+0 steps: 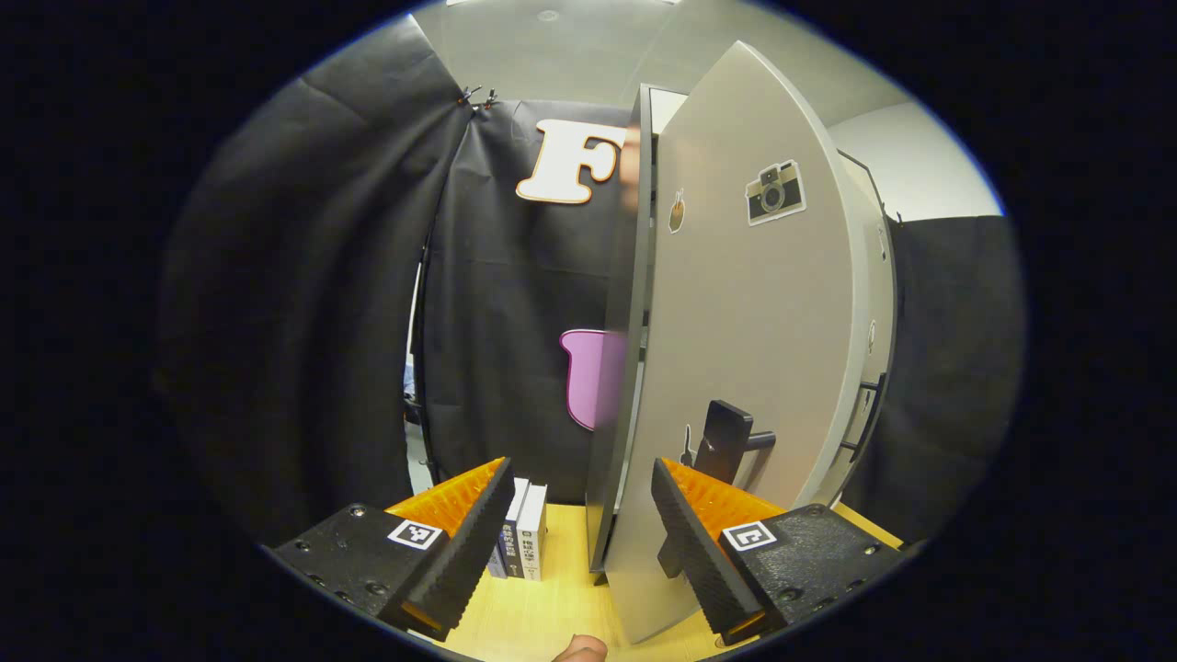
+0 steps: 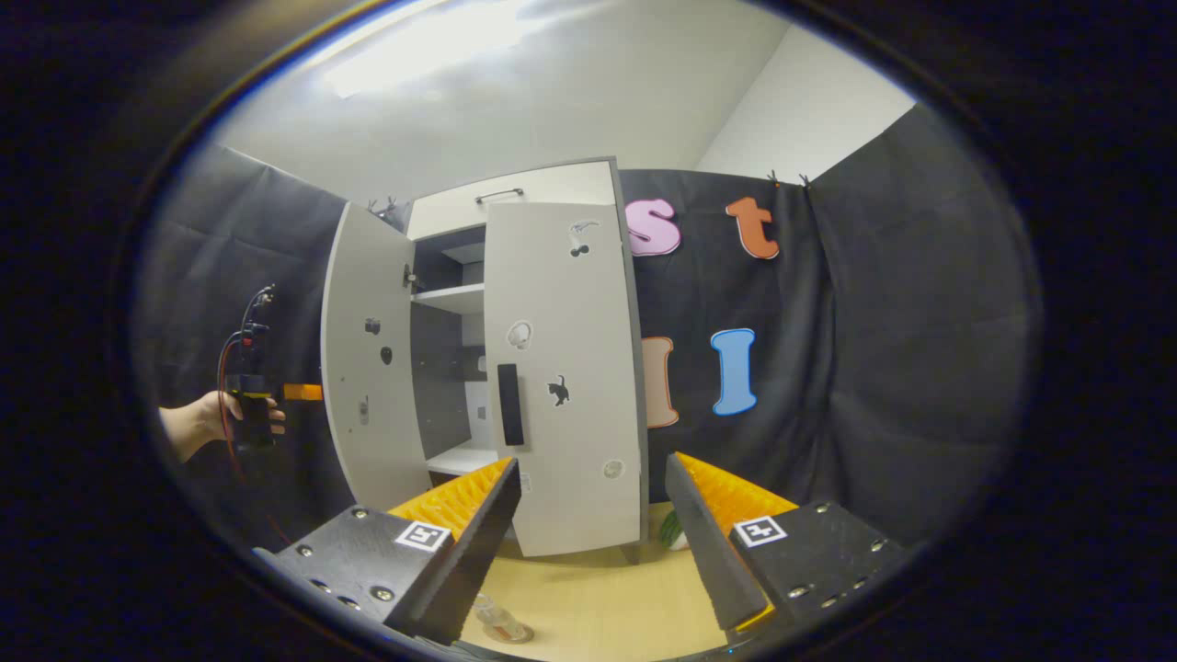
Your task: Grasp the bottle in the cabinet with the left hand and place it on the coaster, then close the right door with the right hand and the left door with the left hand.
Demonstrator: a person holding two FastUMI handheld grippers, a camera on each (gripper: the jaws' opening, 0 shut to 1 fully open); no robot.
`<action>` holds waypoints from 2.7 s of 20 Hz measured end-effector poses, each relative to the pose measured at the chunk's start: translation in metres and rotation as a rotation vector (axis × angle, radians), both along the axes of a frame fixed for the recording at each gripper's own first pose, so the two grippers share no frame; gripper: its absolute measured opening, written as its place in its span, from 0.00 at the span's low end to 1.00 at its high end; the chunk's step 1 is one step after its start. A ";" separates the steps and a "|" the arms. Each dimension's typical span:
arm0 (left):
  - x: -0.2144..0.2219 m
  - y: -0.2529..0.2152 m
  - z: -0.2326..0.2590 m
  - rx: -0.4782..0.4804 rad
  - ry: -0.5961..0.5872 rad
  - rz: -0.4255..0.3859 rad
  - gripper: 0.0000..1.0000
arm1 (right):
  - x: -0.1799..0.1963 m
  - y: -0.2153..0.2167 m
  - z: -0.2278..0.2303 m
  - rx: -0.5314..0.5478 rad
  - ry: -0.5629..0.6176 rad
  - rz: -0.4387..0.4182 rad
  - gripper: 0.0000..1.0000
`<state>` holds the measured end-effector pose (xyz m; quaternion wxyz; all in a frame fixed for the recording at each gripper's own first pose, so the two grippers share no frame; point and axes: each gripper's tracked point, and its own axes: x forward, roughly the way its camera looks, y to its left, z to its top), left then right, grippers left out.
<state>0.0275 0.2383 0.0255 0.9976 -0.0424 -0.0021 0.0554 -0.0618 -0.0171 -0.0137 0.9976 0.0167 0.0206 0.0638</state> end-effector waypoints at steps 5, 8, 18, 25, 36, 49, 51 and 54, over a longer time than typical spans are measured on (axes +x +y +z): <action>-0.001 -0.008 -0.001 0.002 -0.002 0.016 0.90 | -0.012 -0.005 -0.002 -0.013 -0.001 -0.005 0.96; 0.001 -0.016 0.000 -0.006 0.003 0.006 0.97 | -0.012 -0.007 -0.007 -0.031 0.004 -0.011 0.96; 0.009 -0.038 0.007 0.053 -0.012 -0.027 0.90 | 0.000 -0.007 -0.020 -0.036 0.036 -0.013 0.96; 0.022 -0.051 0.008 -0.005 0.001 -0.061 0.95 | 0.008 -0.009 -0.024 -0.044 0.046 -0.017 0.96; 0.051 -0.111 0.014 0.005 -0.001 -0.144 0.95 | 0.001 -0.025 -0.022 -0.028 0.054 -0.075 0.96; 0.013 -0.126 0.014 0.086 -0.040 -0.109 0.96 | -0.013 0.002 0.002 -0.030 0.026 -0.053 0.96; 0.002 -0.126 0.007 0.084 -0.023 -0.108 0.96 | -0.013 0.012 0.007 -0.023 0.021 -0.038 0.96; -0.017 -0.126 -0.002 0.086 -0.013 -0.103 0.96 | -0.015 0.030 0.011 -0.017 0.008 -0.005 0.96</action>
